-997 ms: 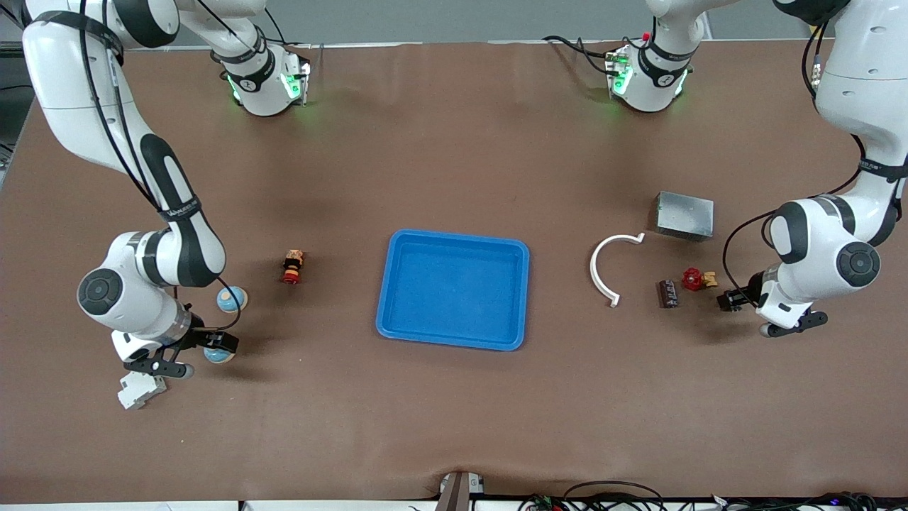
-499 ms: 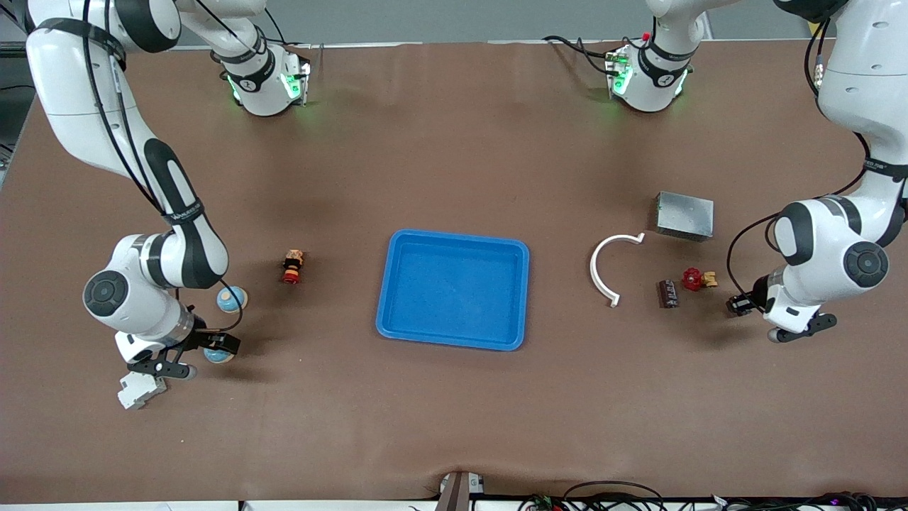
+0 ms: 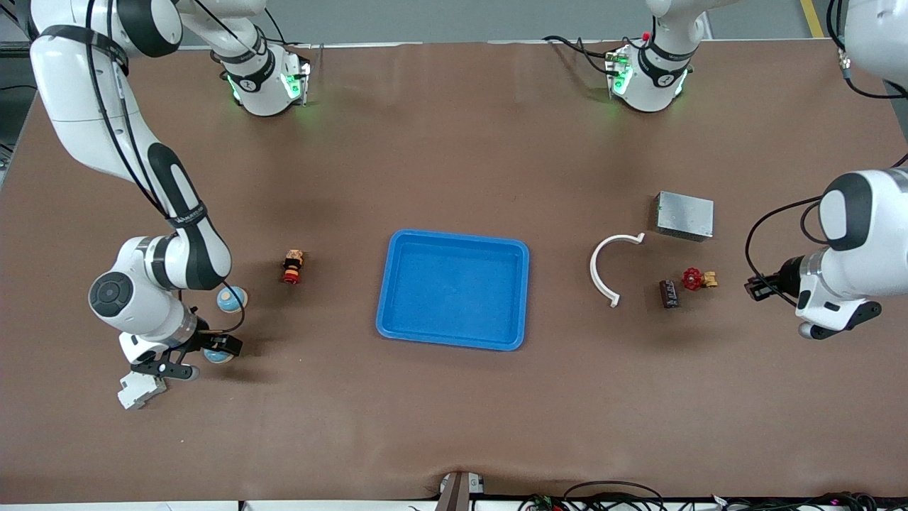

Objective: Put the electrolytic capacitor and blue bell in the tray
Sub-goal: 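Carry the bell and the capacitor with both grippers over the blue tray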

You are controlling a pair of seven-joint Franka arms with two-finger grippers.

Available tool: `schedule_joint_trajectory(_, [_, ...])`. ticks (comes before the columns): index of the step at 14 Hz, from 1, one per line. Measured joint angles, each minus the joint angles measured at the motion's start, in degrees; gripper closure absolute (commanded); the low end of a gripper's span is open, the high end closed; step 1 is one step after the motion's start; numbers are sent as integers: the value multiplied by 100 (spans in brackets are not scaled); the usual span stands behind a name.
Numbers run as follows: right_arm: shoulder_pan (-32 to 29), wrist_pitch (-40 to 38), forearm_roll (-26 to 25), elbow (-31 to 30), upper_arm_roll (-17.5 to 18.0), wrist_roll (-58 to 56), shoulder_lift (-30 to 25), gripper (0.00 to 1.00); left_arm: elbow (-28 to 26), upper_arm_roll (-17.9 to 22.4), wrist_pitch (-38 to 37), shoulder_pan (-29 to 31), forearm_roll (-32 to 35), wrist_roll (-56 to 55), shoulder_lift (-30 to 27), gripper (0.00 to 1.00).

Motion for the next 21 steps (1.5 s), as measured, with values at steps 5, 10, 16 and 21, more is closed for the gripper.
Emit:
schedule_joint_trajectory(5, [5,24,-1,25,4,2,28,100,240,-1230,-688,-30,-4,-2035,-6,100])
schedule_joint_trajectory(10, [17,-236,4,59,17,23,5,100,237,-1863,-181,-913,-46,-4287,321,100])
schedule_joint_trajectory(16, [812,-1798,11,69,91,1791,-962,100,229,-1822,1236,-1943,-46,-6362,899,100])
schedule_joint_trajectory(21, [1976,-2175,11,-405,110,3556,-1866,100,227,-1103,2204,-3007,59,-7283,1252,100])
